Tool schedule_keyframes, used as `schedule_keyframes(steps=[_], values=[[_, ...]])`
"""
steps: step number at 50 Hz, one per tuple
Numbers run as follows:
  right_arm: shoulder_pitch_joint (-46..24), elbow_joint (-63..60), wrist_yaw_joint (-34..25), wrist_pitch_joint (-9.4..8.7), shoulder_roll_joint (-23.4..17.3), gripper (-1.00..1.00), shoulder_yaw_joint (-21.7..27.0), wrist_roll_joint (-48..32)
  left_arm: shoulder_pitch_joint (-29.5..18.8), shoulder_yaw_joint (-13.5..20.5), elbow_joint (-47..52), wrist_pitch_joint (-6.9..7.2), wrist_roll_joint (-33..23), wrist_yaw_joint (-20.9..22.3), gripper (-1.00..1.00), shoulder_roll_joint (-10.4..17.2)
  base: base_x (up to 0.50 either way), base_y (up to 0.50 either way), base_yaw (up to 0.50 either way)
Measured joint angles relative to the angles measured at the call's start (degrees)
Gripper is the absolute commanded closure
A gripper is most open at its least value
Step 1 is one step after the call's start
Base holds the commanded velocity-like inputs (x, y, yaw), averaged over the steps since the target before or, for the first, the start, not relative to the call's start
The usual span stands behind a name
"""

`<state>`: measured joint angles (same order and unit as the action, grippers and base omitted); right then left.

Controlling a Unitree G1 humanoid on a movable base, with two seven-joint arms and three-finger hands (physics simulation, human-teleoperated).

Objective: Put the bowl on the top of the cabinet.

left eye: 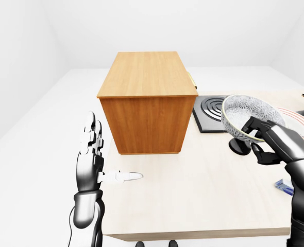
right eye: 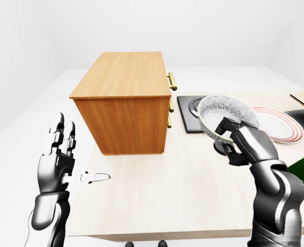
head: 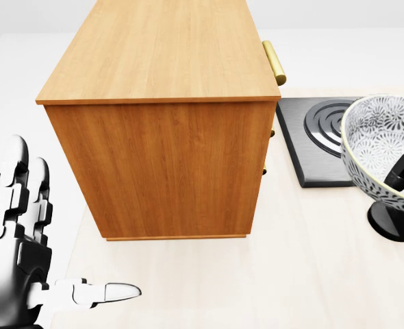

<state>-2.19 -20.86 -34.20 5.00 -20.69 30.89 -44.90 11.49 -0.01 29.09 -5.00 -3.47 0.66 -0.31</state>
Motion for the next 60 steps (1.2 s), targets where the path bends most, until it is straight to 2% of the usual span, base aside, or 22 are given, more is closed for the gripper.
schedule_keyframes(steps=[6, 12, 17, 22, 29, 38, 47, 60], values=[[-12.10, 11.17, 1.32, 0.00, -7.43, 1.00, -5.23, -1.16, -0.19, 0.05, -0.07, 0.00, 0.00, -0.06, -1.00, 0.00, 0.00, 0.00, 0.00], [-26.78, 28.78, 5.05, 0.00, -13.36, 1.00, -11.55, -3.65, -0.42, 0.15, -0.11, 0.00, -0.02, -0.19, -1.00, -0.02, 0.00, 0.00, 0.00], [-40.52, 46.02, 10.05, 0.00, -16.53, 1.00, -17.09, -7.28, -0.63, 0.23, -0.09, 0.00, -0.04, -0.32, -1.00, -0.04, 0.00, 0.00, 0.00], [-53.48, 63.00, 15.58, 0.00, -17.78, 1.00, -21.88, -11.77, -0.81, 0.28, -0.09, 0.00, -0.03, -0.40, -1.00, -0.04, 0.00, 0.00, 0.00], [-66.95, 79.71, 20.65, 0.00, -16.83, 1.00, -26.55, -17.30, -0.91, 0.30, -0.16, 0.00, 0.07, -0.38, -1.00, 0.01, 0.00, 0.00, 0.00], [-79.02, 90.80, 22.73, 0.00, -13.02, 1.00, -29.73, -23.11, -0.87, 0.28, -0.20, 0.00, 0.25, -0.17, -1.00, 0.05, 0.00, 0.00, 0.00], [-86.92, 95.65, 22.89, -0.02, -9.00, 1.00, -30.59, -26.75, -0.65, 0.11, -0.41, 0.00, 0.40, 0.11, -1.00, 0.09, 0.00, 0.00, 0.00], [-93.81, 98.11, 22.69, -0.48, -1.74, 1.00, -31.08, -28.79, -0.29, -0.05, -0.51, 0.00, 0.72, 0.59, -1.00, 0.15, 0.00, 0.00, 0.00]])
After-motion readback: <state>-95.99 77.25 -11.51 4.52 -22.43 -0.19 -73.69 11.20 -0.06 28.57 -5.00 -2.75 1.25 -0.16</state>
